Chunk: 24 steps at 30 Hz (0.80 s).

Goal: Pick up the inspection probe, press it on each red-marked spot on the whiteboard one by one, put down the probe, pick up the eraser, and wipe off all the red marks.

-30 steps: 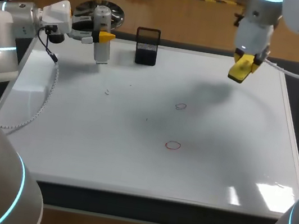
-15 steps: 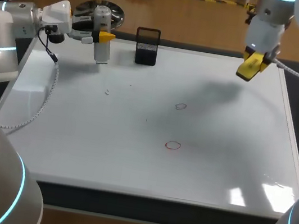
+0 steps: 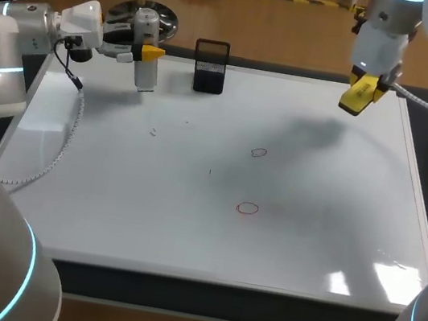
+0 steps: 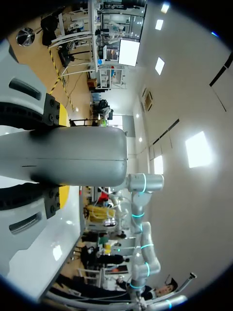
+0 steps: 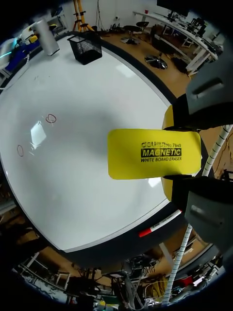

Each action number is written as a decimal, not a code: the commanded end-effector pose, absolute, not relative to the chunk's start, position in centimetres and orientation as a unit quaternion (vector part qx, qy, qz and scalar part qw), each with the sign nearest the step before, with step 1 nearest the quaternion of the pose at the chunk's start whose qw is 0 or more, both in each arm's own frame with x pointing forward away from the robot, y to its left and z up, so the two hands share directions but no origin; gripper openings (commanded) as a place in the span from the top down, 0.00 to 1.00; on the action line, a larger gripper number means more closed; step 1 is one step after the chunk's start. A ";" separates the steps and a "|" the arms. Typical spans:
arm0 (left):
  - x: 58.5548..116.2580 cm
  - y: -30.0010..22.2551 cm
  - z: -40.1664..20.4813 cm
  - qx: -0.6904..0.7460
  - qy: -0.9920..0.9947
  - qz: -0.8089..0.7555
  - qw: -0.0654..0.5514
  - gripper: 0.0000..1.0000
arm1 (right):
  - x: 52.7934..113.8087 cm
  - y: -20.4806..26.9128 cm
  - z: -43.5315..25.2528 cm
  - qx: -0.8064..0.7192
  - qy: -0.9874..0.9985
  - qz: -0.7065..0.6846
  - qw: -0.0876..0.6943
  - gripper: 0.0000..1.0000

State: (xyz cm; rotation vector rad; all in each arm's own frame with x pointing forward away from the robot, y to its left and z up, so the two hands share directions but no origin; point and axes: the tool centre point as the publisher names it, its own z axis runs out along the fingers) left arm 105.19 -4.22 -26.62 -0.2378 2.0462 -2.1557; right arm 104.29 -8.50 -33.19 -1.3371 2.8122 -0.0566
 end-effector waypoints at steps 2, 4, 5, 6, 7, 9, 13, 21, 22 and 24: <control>104.8 -4.8 -26.0 -0.072 0.687 -0.719 0.081 1.00 | 104.2 -8.6 -33.1 -0.430 0.902 -0.019 0.013 1.00; 104.5 -5.2 -25.6 -0.062 0.687 -0.720 0.081 1.00 | 104.2 -8.6 -33.1 -0.430 0.902 -0.019 0.013 1.00; 104.4 -5.5 -25.3 -0.058 0.686 -0.721 0.080 1.00 | 104.2 -8.6 -33.1 -0.430 0.902 -0.019 0.013 1.00; 104.3 -5.7 -25.0 -0.052 0.684 -0.723 0.079 1.00 | 104.2 -8.6 -33.1 -0.430 0.902 -0.019 0.013 1.00; 104.2 -6.0 -24.8 -0.047 0.683 -0.725 0.077 1.00 | 104.2 -8.6 -33.1 -0.430 0.902 -0.019 0.013 1.00; 104.0 -6.7 -24.3 -0.037 0.682 -0.727 0.072 1.00 | 104.2 -8.6 -33.1 -0.430 0.902 -0.019 0.013 1.00; 103.4 -8.4 -23.3 -0.016 0.678 -0.733 0.053 1.00 | 104.2 -8.6 -33.1 -0.430 0.902 -0.019 0.013 1.00; 102.3 -13.3 -22.2 0.024 0.671 -0.741 -0.008 1.00 | 104.2 -8.6 -33.1 -0.430 0.902 -0.019 0.013 1.00; 102.1 -14.0 -22.1 0.030 0.670 -0.742 -0.015 1.00 | 104.2 -8.6 -33.1 -0.430 0.902 -0.019 0.013 1.00; 101.8 -15.2 -22.0 0.043 0.666 -0.744 -0.028 1.00 | 104.2 -8.6 -33.1 -0.430 0.902 -0.019 0.013 1.00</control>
